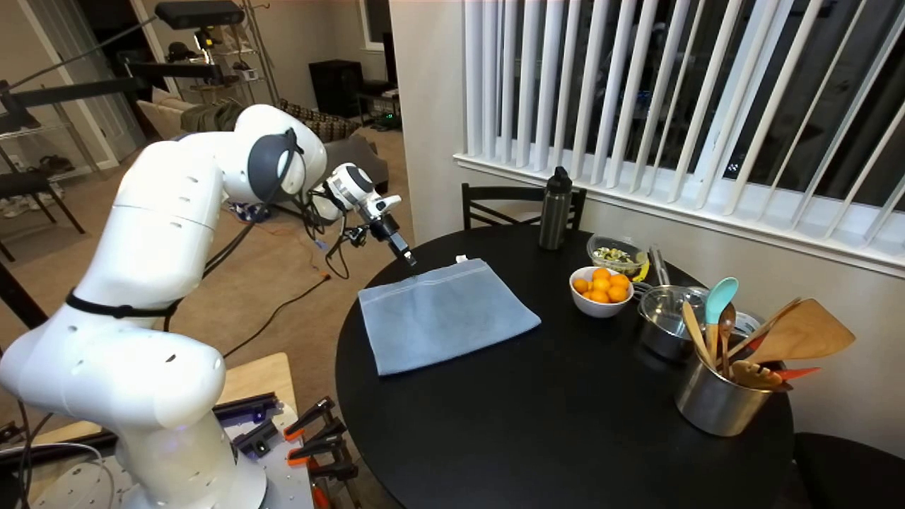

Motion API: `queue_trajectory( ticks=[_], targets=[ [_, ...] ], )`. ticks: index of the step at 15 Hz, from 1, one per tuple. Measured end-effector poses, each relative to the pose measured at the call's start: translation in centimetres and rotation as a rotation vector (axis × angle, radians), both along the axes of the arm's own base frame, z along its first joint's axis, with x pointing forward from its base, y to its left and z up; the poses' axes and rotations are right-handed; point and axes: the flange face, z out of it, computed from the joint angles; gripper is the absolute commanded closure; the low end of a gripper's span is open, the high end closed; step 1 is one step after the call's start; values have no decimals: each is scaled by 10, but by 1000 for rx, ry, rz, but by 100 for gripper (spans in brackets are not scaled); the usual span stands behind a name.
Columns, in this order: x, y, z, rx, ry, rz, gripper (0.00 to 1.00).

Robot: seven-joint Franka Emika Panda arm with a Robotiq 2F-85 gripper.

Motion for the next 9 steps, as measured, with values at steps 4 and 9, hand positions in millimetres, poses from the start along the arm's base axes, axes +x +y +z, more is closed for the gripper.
queue_trajectory(
  ticks=[4,9],
  targets=[
    [-5,5,3,3,1,7,0],
    [5,2,-5,74,6,30,0]
  ],
)
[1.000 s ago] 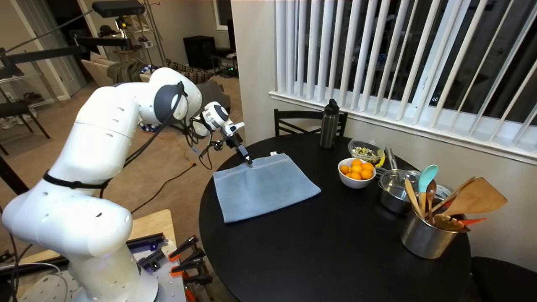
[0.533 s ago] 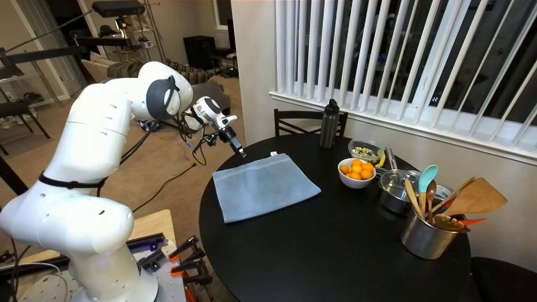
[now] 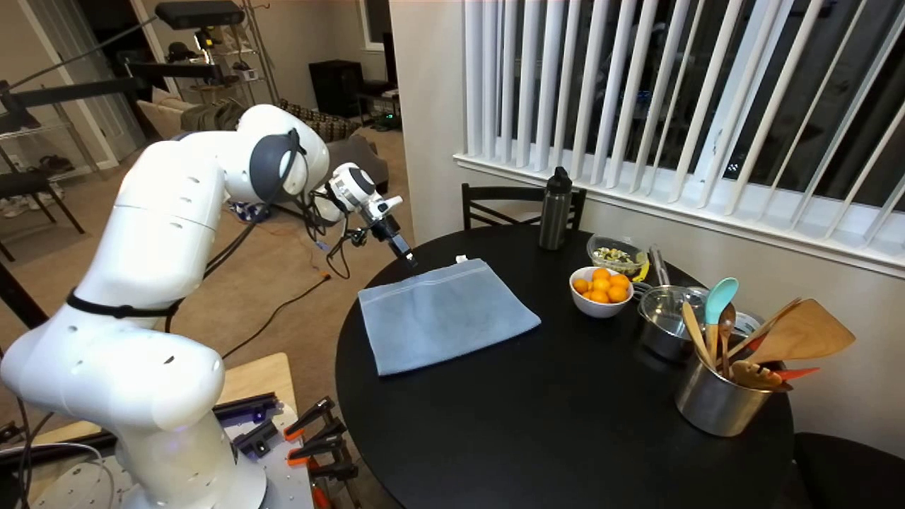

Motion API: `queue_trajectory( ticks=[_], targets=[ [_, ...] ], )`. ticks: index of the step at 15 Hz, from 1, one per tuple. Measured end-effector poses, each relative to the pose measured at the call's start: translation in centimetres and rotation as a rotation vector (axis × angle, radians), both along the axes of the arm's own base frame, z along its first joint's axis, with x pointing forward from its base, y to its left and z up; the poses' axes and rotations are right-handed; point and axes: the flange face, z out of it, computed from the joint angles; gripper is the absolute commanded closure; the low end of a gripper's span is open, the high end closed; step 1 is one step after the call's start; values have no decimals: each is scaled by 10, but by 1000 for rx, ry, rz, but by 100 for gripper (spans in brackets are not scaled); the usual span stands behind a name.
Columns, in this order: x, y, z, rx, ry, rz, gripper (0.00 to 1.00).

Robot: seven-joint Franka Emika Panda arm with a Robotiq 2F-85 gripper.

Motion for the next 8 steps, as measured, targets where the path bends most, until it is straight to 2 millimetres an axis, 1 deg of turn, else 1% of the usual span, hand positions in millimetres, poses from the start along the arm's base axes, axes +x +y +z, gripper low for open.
queue_trajectory(
  ticks=[4,8],
  targets=[
    [10,-13,-13,38,20,-7,0],
    [11,-20,-22,67,44,-20,0]
  ],
)
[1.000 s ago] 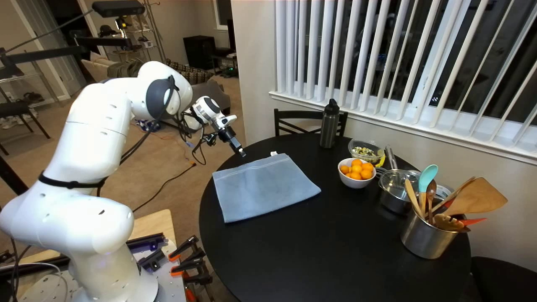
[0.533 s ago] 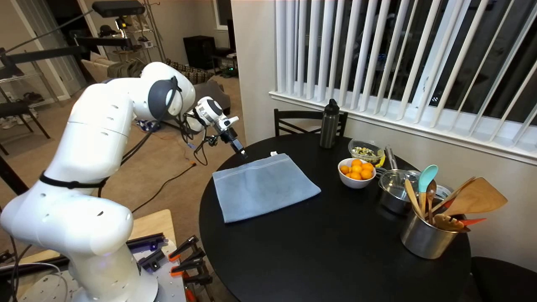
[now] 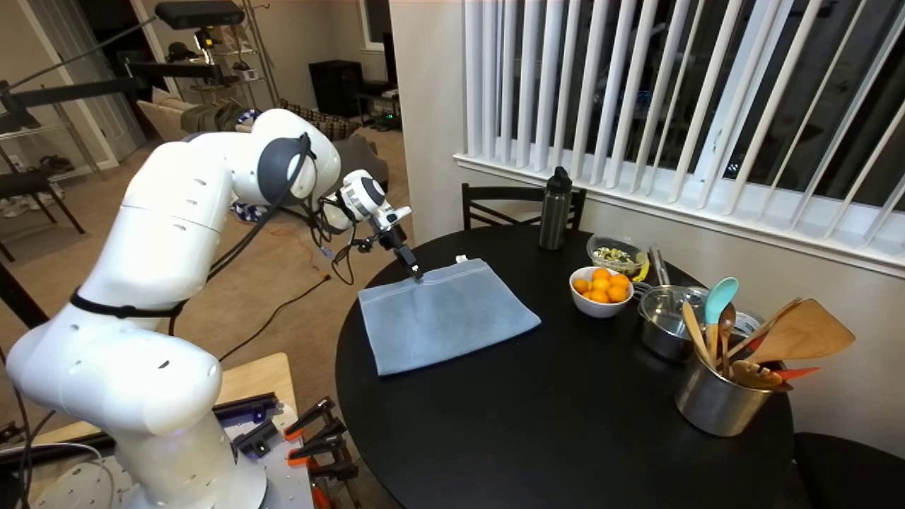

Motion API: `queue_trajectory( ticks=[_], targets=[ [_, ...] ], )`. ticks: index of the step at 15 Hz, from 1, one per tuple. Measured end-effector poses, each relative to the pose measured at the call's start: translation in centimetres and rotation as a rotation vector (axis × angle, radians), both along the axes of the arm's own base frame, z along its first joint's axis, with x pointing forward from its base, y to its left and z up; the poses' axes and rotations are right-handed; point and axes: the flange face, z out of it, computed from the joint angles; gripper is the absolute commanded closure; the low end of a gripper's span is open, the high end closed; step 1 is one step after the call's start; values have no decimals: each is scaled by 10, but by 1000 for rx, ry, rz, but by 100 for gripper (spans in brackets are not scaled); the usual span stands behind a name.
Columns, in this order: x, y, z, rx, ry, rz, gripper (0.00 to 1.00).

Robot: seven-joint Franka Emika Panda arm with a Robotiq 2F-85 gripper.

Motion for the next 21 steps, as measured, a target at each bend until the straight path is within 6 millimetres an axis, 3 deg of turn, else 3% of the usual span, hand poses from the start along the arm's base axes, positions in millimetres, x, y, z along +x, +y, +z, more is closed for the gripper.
queue_trajectory(
  ticks=[14,21],
  targets=[
    [-5,1,-4,25,35,-26,0],
    [-6,-13,-8,-46,61,-81,0]
  ],
)
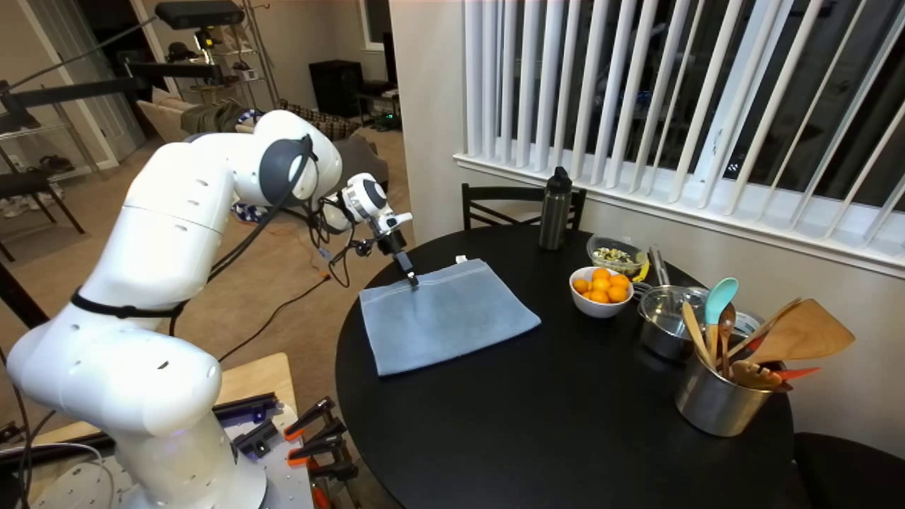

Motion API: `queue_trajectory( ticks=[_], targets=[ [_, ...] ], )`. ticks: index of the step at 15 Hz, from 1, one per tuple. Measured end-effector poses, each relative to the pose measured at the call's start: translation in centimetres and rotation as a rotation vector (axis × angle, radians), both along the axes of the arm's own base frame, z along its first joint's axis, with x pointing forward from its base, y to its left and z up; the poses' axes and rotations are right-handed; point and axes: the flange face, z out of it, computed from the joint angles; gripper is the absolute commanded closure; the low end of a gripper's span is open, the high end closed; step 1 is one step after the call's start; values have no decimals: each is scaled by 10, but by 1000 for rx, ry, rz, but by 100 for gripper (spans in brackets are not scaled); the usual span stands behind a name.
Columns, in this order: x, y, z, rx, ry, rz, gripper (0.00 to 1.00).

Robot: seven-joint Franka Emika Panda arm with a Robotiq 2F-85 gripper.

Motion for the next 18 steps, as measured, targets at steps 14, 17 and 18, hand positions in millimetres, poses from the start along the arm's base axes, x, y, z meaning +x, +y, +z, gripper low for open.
queue_trajectory(
  ticks=[14,17,18],
  targets=[
    [-19,21,34,-163,-31,-20,0],
    [-23,25,38,-178,-34,-19,0],
    [-24,25,37,-180,-33,-19,0]
  ],
)
